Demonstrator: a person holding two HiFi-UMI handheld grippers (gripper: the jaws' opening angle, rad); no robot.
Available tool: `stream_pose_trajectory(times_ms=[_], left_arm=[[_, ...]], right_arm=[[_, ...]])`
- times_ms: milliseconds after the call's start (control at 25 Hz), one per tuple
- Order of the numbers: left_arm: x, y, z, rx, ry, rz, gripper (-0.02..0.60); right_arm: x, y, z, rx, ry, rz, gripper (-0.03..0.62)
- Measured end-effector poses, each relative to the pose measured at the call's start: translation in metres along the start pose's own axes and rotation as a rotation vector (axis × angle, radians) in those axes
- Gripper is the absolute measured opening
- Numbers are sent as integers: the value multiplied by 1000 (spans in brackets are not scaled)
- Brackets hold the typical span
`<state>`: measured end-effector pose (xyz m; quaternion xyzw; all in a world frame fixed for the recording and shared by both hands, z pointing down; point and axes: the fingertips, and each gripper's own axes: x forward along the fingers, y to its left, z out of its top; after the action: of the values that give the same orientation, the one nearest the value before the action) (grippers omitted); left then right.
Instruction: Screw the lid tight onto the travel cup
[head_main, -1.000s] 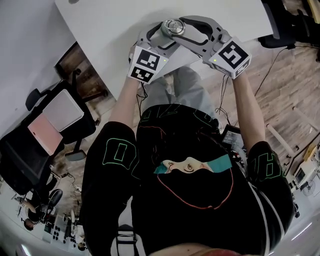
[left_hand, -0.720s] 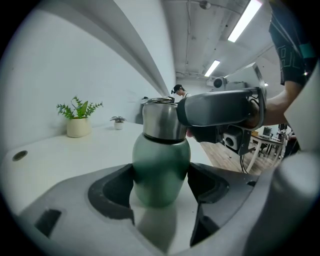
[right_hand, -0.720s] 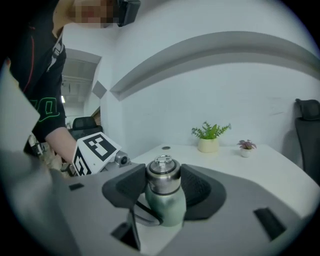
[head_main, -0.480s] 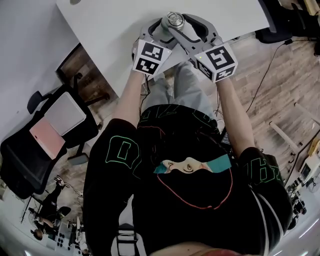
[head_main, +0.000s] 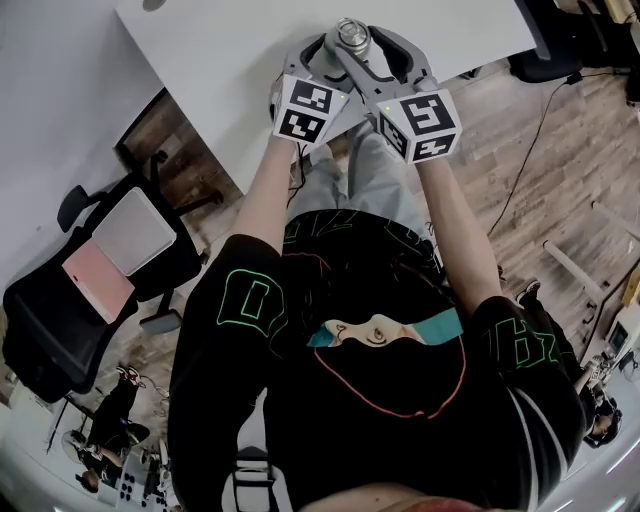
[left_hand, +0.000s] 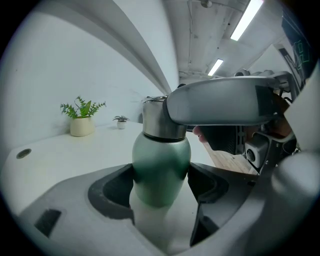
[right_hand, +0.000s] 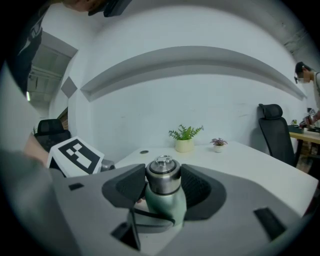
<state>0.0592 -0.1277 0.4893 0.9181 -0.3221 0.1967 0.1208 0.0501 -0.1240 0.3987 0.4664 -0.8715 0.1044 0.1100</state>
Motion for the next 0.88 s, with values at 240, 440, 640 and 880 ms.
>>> stream_pose_trajectory(times_ms=[240, 440, 640, 880], left_arm=[[-1, 3, -1, -4, 1, -11, 350], [-1, 2, 0, -3, 0, -16, 350], [0, 0, -1, 6, -4, -33, 350], [1, -2, 1, 18, -13, -39, 350]], right_arm=[[-2, 1, 0, -60, 59, 168, 228], [-12, -7, 1, -166, 110, 333, 228], [-15, -8, 2, -206, 128, 516, 221], [-9, -1, 4, -264, 151, 688, 198]])
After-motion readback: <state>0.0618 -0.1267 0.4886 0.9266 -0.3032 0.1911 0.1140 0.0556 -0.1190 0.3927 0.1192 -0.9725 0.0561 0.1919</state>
